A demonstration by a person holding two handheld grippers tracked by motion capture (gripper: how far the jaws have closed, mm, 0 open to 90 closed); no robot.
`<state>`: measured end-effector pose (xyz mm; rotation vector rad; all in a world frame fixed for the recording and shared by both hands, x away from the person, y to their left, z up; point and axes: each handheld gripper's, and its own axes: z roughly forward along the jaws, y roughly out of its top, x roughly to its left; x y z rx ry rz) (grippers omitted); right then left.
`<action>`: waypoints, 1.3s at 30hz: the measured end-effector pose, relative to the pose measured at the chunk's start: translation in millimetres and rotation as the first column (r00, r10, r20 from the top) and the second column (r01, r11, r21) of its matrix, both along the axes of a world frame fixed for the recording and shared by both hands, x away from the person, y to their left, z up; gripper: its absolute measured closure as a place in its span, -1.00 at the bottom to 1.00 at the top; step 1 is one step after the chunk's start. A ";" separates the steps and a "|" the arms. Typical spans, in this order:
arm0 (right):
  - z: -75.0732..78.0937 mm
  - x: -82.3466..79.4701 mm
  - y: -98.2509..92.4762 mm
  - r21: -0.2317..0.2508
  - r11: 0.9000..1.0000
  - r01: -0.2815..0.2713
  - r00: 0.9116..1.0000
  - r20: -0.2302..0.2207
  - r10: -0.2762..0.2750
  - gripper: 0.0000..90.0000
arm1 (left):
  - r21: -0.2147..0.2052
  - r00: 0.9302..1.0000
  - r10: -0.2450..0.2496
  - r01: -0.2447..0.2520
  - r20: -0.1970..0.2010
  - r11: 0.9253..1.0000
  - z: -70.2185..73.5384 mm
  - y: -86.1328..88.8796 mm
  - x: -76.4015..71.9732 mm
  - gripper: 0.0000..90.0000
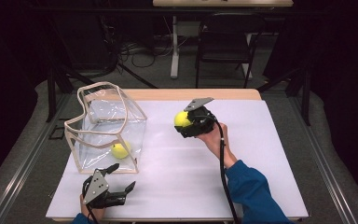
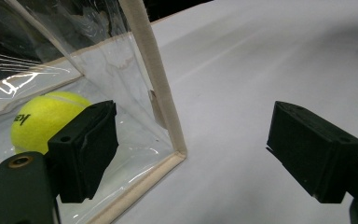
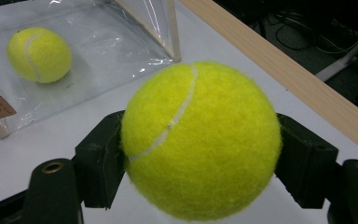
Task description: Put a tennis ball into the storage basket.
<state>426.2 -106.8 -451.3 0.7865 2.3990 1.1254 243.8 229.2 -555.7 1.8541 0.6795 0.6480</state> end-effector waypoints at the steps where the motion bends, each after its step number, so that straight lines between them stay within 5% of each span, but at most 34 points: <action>1: 0.9 -0.1 -0.1 0.002 1.000 0.001 1.000 0.003 -0.001 -0.44 | 0.000 1.000 0.001 -0.001 0.000 1.000 -0.1 0.1 0.1 -0.65; 39: 35.6 -1.1 2.7 0.011 1.000 -0.017 0.998 0.055 0.016 -0.44 | -0.005 1.000 -0.001 0.001 -0.002 1.000 -0.3 0.5 0.6 -0.65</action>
